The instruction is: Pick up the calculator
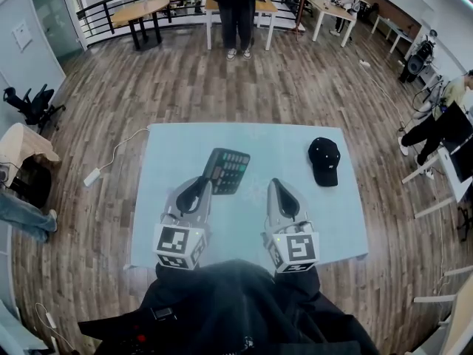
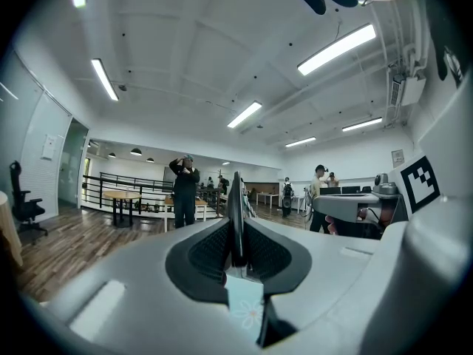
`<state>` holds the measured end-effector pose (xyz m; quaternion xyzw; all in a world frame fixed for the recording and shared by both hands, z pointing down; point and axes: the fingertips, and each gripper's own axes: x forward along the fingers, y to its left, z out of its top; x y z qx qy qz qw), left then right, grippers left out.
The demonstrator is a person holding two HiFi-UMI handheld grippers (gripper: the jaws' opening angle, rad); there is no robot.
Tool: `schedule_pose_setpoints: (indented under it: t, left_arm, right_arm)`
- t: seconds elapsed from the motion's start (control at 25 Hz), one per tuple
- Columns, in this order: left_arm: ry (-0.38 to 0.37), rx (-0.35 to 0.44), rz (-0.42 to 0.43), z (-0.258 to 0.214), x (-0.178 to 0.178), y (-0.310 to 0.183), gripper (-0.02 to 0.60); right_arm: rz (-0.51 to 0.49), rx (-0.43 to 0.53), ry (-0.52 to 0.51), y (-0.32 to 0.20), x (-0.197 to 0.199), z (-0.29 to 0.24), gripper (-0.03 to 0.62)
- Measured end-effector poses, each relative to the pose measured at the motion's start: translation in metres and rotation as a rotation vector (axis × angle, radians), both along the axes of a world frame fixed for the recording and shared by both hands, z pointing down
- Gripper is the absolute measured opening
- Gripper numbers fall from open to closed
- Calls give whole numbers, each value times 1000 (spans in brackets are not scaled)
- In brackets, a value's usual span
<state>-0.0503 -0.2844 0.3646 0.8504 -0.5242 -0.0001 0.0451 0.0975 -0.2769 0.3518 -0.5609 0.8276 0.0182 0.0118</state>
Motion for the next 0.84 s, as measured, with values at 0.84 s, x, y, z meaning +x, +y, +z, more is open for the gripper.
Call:
schedule_pose_setpoints:
  t: [0.84]
  left_arm:
    - [-1, 0, 0, 3, 0, 5, 55]
  right_arm:
    - [-16, -5, -5, 2, -5, 4, -3]
